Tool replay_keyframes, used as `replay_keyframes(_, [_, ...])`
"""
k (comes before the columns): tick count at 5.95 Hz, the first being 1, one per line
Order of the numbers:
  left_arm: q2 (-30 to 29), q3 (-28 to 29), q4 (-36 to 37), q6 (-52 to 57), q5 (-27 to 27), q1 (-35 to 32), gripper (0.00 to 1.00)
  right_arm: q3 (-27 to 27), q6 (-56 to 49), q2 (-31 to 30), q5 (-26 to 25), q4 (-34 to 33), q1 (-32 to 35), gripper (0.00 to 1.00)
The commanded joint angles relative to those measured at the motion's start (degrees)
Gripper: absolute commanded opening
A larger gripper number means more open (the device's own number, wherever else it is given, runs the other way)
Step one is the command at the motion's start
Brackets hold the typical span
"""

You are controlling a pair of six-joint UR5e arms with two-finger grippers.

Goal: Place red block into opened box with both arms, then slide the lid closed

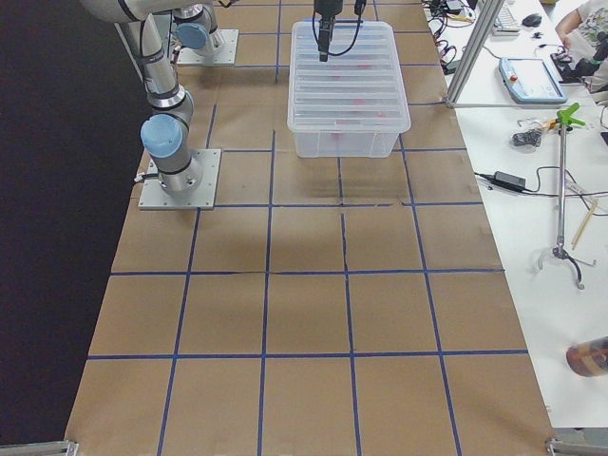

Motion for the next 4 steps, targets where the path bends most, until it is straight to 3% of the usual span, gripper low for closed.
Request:
replay_keyframes(1, [0.00, 0.00, 0.00, 0.00, 0.00, 0.02, 0.98, 0.03, 0.68, 1.93, -0.02, -0.01, 1.29, 1.00])
replay_keyframes(4, [0.00, 0.00, 0.00, 0.00, 0.00, 0.02, 0.98, 0.56, -0.02, 2.74, -0.03, -0.89, 1.20, 1.00])
